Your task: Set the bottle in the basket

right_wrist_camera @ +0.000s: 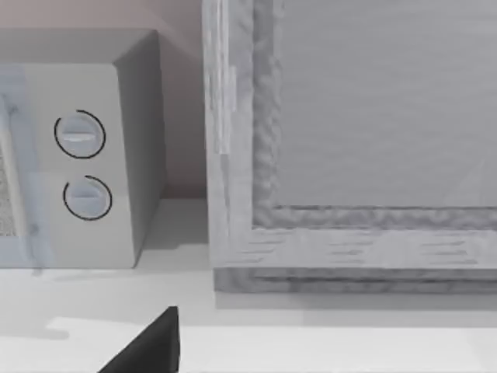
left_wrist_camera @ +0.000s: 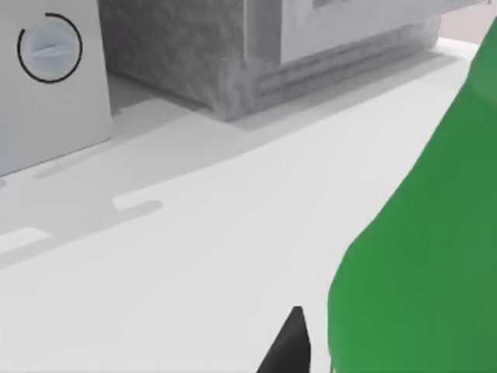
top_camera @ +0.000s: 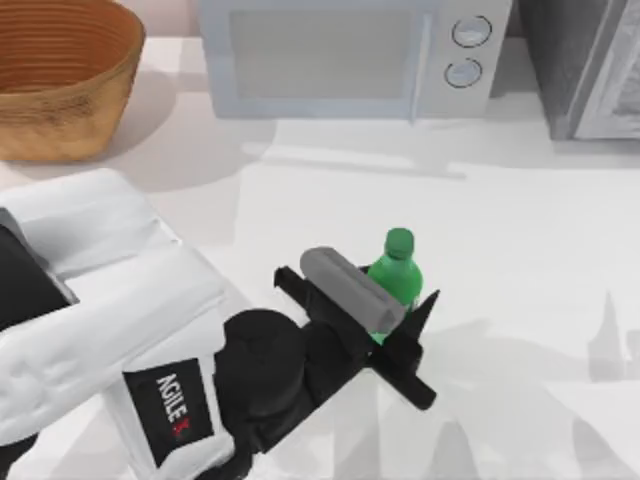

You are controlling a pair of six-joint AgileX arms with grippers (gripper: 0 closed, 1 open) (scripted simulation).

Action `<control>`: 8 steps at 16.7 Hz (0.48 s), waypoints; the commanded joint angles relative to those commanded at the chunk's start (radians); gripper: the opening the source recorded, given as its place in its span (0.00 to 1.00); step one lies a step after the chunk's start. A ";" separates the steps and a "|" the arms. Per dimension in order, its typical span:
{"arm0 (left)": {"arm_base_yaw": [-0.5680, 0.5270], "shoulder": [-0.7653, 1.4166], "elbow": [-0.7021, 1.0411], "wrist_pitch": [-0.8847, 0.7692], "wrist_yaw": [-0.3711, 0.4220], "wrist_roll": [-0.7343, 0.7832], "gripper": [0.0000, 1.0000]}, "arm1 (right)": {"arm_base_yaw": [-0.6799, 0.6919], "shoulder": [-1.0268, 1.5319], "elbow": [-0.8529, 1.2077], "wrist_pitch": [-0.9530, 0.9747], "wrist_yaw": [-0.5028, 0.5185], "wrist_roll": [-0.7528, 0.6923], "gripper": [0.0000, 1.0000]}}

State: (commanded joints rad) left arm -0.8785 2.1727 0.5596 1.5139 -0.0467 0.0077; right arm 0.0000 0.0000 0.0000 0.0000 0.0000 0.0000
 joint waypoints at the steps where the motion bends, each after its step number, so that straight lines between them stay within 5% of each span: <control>1: 0.000 0.000 0.000 0.000 0.000 0.000 0.02 | 0.000 0.000 0.000 0.000 0.000 0.000 1.00; 8: 0.000 0.000 0.000 0.000 0.000 0.000 0.00 | 0.000 0.000 0.000 0.000 0.000 0.000 1.00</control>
State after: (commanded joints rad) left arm -0.8785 2.1727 0.5596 1.5139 -0.0467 0.0077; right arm 0.0000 0.0000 0.0000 0.0000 0.0000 0.0000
